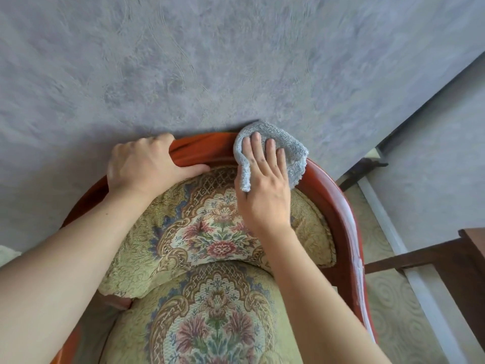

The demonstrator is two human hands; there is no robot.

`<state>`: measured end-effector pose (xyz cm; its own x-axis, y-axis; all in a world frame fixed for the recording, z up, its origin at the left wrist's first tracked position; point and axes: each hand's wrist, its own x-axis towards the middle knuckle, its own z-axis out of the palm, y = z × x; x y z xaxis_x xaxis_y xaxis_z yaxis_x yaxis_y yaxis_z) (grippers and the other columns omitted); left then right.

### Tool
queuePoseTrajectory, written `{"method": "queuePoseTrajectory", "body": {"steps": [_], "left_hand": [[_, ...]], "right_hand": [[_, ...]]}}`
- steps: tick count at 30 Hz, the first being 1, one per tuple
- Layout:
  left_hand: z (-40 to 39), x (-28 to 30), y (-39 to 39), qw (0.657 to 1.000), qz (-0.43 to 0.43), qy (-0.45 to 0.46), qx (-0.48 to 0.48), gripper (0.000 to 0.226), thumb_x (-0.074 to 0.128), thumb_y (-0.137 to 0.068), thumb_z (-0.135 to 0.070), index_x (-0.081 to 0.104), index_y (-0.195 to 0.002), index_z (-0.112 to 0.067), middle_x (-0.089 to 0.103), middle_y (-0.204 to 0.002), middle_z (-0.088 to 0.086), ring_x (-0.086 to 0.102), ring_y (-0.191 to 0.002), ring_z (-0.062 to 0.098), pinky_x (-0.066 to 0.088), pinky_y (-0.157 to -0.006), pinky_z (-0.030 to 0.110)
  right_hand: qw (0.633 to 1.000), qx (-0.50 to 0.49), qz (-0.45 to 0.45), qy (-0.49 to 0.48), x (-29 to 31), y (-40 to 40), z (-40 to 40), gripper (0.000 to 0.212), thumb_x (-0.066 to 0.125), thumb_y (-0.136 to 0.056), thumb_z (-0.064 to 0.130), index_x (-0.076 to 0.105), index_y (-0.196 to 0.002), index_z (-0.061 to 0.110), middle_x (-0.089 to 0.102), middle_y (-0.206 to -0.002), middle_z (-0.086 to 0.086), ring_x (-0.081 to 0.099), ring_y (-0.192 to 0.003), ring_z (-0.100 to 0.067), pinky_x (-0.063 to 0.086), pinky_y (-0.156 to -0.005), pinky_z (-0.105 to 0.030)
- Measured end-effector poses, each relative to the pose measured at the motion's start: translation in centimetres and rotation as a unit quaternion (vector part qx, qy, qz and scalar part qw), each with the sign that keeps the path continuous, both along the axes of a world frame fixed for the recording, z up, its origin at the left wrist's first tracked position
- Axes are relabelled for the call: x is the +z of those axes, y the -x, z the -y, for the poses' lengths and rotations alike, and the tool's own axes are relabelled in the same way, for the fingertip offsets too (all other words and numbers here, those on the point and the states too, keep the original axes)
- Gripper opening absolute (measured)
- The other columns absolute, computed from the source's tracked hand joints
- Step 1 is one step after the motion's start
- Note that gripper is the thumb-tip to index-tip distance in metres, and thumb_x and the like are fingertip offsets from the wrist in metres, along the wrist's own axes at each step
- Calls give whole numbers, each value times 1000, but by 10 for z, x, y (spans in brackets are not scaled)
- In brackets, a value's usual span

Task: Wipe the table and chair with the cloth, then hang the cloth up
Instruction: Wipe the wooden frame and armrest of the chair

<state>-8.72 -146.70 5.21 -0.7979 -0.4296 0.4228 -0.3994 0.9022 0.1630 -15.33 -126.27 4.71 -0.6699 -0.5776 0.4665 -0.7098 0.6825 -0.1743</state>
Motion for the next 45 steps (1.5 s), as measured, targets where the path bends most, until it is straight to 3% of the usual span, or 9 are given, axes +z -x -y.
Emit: {"method": "queuePoseTrajectory", "body": {"steps": [10,16,19,21,25,27,35,41,45], "left_hand": [[-5,-4,-4,999,-22,27,-1,87,36,-63,-101,56,-74,-17,55,-54,4,63,-50,29,36,-56,30],[-12,8,-6,999,17,38,23,88,40,-62,-99,65,-90,-19,71,-76,9,67,-73,31,43,-72,38],[-33,9,-6,998,-5,59,29,78,60,-71,-84,66,-113,-19,72,-106,11,63,-97,34,43,-90,47],[-62,10,-2,999,-27,36,-10,80,71,-73,-70,57,-131,-17,62,-132,11,54,-119,35,39,-100,52],[-146,10,17,980,49,2,-191,93,71,-76,-67,41,-150,-20,36,-160,3,28,-149,24,15,-122,41],[-186,7,30,956,101,-14,-276,99,66,-77,-71,30,-156,-23,23,-166,-1,13,-154,18,5,-126,38],[-271,-20,74,913,178,77,-360,114,62,-73,-79,15,-161,-22,6,-170,1,-7,-156,21,-13,-124,38],[-296,-17,102,868,200,148,-430,89,69,-67,-77,52,-141,-31,56,-140,-6,41,-137,20,8,-122,44],[-308,-12,120,861,218,197,-415,87,61,-53,-92,64,-121,-38,71,-110,-13,61,-105,16,38,-97,36]], "right_hand": [[990,-123,68,-16,-12,14,-118,65,45,-92,20,30,-153,4,25,-161,-14,18,-151,-32,7,-124,-38],[971,-155,159,84,-16,2,-154,56,31,-99,34,41,-150,14,35,-158,-6,24,-150,-21,14,-123,-34],[908,-168,274,267,3,7,-172,46,34,-97,55,71,-99,28,75,-93,-1,68,-94,-23,53,-79,-29],[842,-174,313,404,20,11,-190,37,40,-93,50,63,-82,23,62,-57,5,60,-58,-12,48,-56,-24],[711,-222,331,579,31,13,-238,28,52,-96,32,54,-69,28,54,-50,20,51,-47,5,44,-50,-18],[687,-231,341,599,27,12,-260,22,53,-96,31,51,-74,30,54,-53,19,50,-50,3,43,-55,-21],[710,-234,361,557,-10,-10,-301,42,50,-99,26,41,-58,23,41,-43,13,38,-38,-2,35,-39,-14],[711,-255,378,535,-26,-13,-311,41,50,-83,48,48,-46,28,42,-51,8,40,-50,-9,35,-53,-29],[718,-276,351,533,-29,-14,-318,41,49,-85,45,52,-48,27,41,-48,15,39,-49,-5,36,-52,-25]]}}
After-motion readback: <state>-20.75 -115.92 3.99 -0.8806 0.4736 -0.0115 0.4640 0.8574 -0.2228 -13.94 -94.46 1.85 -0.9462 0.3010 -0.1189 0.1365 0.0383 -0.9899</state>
